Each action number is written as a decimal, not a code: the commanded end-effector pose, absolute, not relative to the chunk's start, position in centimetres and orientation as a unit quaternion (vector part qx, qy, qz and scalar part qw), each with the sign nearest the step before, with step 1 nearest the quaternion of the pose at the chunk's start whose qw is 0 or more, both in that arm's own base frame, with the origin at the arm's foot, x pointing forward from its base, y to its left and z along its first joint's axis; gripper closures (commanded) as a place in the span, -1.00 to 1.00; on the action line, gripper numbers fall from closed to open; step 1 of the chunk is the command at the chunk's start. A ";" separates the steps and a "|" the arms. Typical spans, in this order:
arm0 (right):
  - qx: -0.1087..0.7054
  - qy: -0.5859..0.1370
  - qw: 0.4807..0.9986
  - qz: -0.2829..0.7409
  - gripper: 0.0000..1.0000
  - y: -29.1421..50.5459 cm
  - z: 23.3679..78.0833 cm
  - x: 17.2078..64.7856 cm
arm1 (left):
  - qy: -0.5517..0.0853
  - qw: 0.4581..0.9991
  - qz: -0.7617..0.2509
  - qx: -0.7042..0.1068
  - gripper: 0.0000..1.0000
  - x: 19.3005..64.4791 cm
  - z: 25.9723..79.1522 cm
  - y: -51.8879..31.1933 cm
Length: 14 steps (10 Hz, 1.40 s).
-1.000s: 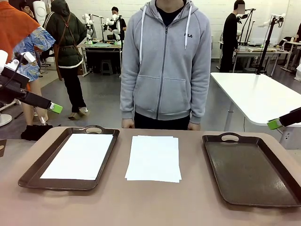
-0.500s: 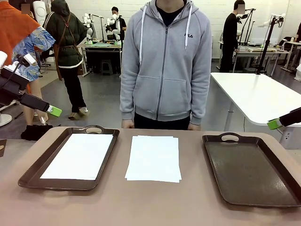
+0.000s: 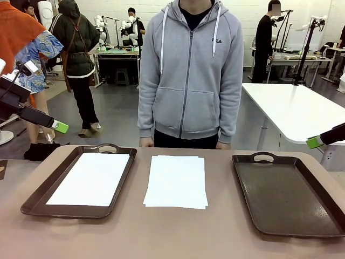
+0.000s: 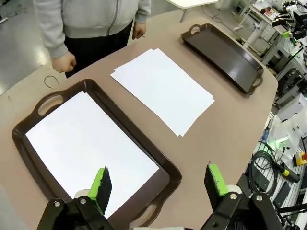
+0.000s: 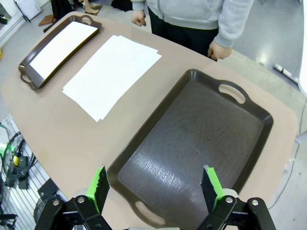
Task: Sort the A4 documents.
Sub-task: Receive the A4 Paper.
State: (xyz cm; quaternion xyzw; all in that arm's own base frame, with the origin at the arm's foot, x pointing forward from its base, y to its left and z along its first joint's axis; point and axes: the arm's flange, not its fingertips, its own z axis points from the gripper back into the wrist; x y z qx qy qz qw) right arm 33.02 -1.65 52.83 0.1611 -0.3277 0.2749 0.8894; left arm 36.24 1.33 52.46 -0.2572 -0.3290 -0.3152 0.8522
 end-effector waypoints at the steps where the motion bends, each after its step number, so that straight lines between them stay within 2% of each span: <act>1: 0.168 -0.327 0.888 0.277 -1.00 -1.6 52.7 33.1 | -0.331 0.851 -0.317 -0.256 -1.00 36.2 52.6 1.2; 14: 0.168 -0.327 0.888 0.277 -1.00 -1.6 52.7 33.1 | -0.331 0.851 -0.317 -0.256 -1.00 36.2 52.6 1.2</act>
